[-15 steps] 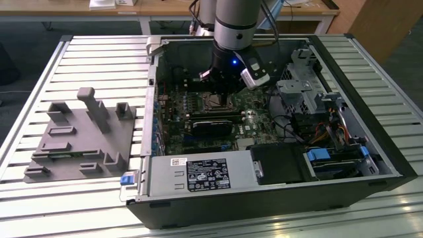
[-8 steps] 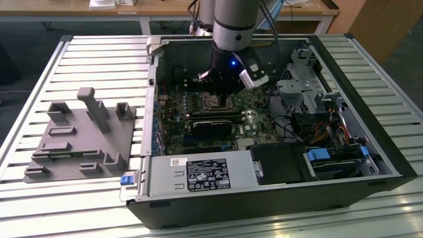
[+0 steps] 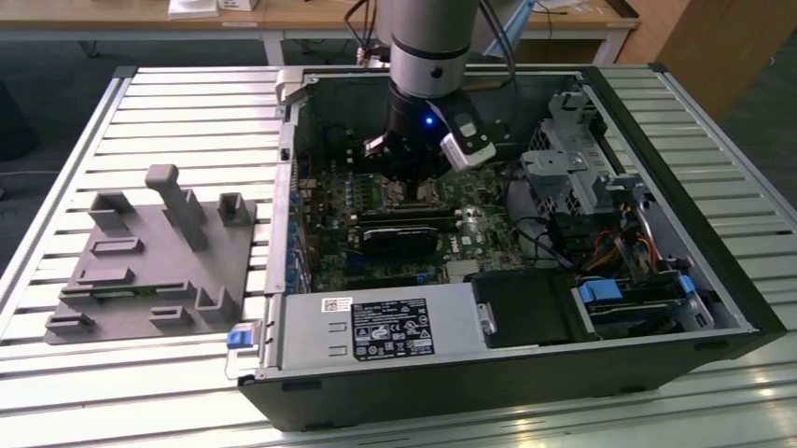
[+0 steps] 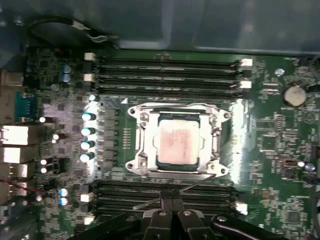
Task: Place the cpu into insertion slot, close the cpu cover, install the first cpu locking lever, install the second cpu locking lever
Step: 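Install the second cpu locking lever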
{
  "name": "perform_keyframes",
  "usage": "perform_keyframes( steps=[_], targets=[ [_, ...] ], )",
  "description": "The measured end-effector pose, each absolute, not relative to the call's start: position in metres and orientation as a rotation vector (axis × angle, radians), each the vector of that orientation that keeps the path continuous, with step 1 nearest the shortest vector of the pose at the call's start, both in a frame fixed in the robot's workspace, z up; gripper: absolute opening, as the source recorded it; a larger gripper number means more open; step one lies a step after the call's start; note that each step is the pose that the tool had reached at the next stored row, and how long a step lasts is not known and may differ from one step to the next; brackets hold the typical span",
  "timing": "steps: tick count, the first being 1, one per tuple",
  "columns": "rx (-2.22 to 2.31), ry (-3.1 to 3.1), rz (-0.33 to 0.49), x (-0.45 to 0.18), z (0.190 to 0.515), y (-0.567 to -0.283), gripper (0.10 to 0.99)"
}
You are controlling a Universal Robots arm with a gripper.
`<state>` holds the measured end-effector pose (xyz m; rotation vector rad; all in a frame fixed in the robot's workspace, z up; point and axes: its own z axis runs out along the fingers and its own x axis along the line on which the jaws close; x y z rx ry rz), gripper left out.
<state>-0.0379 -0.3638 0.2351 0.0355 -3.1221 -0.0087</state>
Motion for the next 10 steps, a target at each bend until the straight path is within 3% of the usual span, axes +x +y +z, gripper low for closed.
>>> perform_keyframes(
  steps=[10],
  targets=[
    [0.035,-3.120,-0.066,-0.0449,0.2322,-0.3710,0.106]
  ],
)
